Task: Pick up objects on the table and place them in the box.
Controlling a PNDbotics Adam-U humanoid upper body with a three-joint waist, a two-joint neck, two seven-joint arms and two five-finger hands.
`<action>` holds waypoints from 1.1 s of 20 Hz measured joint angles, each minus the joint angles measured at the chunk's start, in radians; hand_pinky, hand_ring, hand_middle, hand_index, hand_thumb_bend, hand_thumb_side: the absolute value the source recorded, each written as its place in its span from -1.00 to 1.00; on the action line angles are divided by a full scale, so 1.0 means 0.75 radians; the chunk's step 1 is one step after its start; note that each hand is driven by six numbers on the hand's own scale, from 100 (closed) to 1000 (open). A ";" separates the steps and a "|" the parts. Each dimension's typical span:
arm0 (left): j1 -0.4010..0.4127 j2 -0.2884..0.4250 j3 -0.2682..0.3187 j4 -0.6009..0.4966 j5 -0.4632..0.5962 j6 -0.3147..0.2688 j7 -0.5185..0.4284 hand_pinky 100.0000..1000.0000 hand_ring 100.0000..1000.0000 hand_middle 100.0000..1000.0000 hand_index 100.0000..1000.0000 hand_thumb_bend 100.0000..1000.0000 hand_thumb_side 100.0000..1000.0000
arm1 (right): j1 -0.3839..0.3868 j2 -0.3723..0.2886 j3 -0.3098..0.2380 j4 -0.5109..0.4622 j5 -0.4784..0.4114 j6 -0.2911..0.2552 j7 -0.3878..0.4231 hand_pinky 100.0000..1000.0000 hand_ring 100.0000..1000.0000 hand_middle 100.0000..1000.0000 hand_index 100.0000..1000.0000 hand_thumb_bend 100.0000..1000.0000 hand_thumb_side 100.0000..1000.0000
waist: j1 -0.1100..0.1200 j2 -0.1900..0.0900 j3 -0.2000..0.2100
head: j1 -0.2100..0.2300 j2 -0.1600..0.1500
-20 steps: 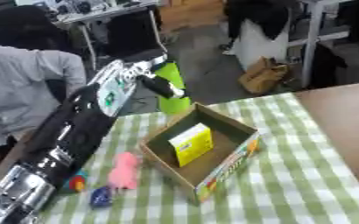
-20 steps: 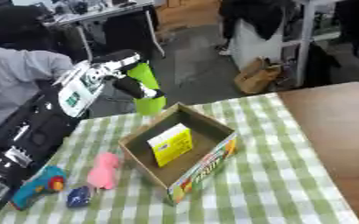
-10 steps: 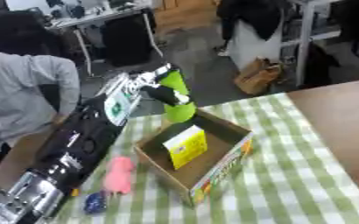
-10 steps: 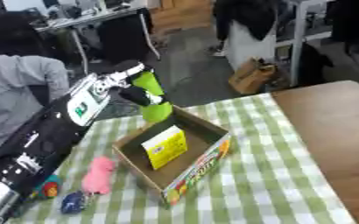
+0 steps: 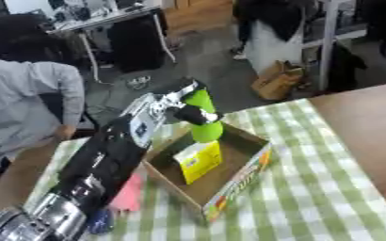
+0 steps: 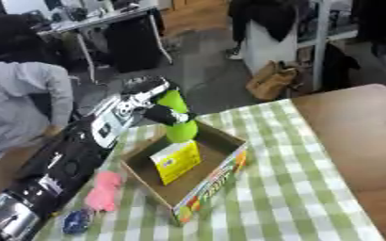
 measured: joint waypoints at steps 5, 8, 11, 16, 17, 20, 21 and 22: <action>0.000 0.000 0.010 0.012 -0.006 -0.105 -0.126 0.02 0.42 0.55 0.75 0.26 0.86 | -0.001 0.001 0.000 0.000 -0.001 0.000 0.000 0.39 0.76 0.61 0.97 -1.00 1.00 | 0.000 0.000 0.002 | 0.007 0.000; 0.000 0.000 0.017 0.019 -0.005 -0.126 -0.183 0.43 0.66 0.76 0.87 0.28 0.97 | -0.001 0.001 0.000 0.000 -0.002 0.000 0.000 0.39 0.76 0.61 0.97 -1.00 1.00 | 0.000 0.000 0.002 | 0.011 0.001; 0.000 0.000 0.025 0.025 -0.014 -0.124 -0.221 0.44 0.67 0.77 0.88 0.29 0.97 | -0.001 0.001 0.000 0.000 -0.003 0.000 0.000 0.40 0.76 0.61 0.97 -1.00 1.00 | 0.000 0.000 0.002 | 0.011 0.002; 0.000 0.000 0.034 0.023 -0.053 -0.120 -0.231 0.50 0.71 0.84 0.93 0.26 0.94 | -0.001 0.001 0.000 0.000 -0.007 -0.002 -0.002 0.40 0.76 0.61 0.97 -1.00 1.00 | 0.000 0.000 0.002 | 0.013 0.013; 0.000 0.000 0.036 0.023 -0.059 -0.121 -0.229 0.50 0.71 0.84 0.93 0.26 0.94 | -0.001 0.001 0.000 0.000 -0.008 -0.003 -0.004 0.40 0.76 0.61 0.97 -1.00 1.00 | 0.000 0.000 0.002 | 0.014 0.013; 0.000 0.000 0.042 0.023 -0.070 -0.123 -0.220 0.49 0.70 0.83 0.93 0.27 0.94 | -0.001 0.001 0.000 0.000 -0.008 -0.003 -0.005 0.40 0.76 0.61 0.97 -1.00 1.00 | 0.000 0.000 0.002 | 0.015 0.014; 0.000 0.001 0.042 0.023 -0.072 -0.125 -0.217 0.49 0.70 0.83 0.93 0.27 0.94 | -0.001 0.001 0.000 0.000 -0.008 -0.003 -0.005 0.40 0.76 0.61 0.97 -1.00 1.00 | 0.000 0.000 0.002 | 0.015 0.014; 0.000 0.001 0.043 0.022 -0.073 -0.125 -0.216 0.48 0.70 0.81 0.92 0.27 0.94 | -0.001 0.001 0.000 0.000 -0.008 -0.003 -0.006 0.40 0.76 0.61 0.97 -1.00 1.00 | 0.000 0.000 0.002 | 0.015 0.014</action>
